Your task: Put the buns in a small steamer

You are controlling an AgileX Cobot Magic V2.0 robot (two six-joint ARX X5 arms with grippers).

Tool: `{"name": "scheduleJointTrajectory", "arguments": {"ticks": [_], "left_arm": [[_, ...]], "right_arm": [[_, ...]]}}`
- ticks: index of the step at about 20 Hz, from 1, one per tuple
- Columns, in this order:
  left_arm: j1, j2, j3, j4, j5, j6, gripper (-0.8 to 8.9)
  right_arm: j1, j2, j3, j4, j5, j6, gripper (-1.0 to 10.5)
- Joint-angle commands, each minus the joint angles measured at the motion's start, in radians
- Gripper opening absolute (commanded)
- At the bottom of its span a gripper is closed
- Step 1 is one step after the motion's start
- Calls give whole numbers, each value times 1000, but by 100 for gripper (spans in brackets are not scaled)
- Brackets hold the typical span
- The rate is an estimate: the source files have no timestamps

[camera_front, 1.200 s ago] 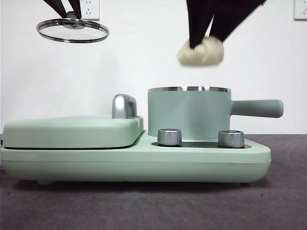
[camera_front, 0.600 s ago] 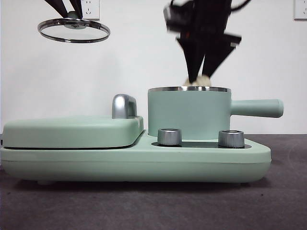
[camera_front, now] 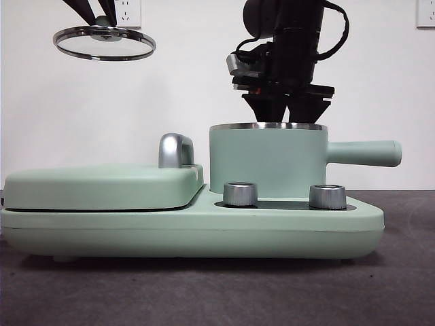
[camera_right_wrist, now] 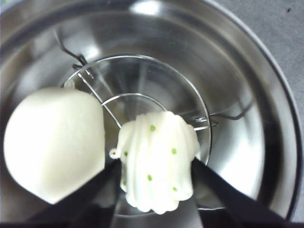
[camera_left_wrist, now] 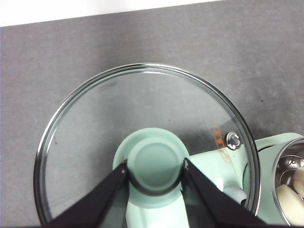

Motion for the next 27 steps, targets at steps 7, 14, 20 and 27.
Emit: {"name": "scheduleJointTrajectory", "arguments": {"ticks": [7, 14, 20, 27], "left_arm": [[-4, -6, 37, -3, 2, -8, 109], [-27, -6, 37, -5, 2, -9, 109], [-79, -6, 37, -4, 2, -8, 109], [-168, -6, 37, -4, 2, -8, 109]], "right_arm": [[-10, -21, 93, -18, 0, -11, 396], [-10, -183, 145, -278, 1, -3, 474], [-6, -443, 112, -305, -1, 41, 496], [-6, -832, 15, -305, -114, 46, 528]]}}
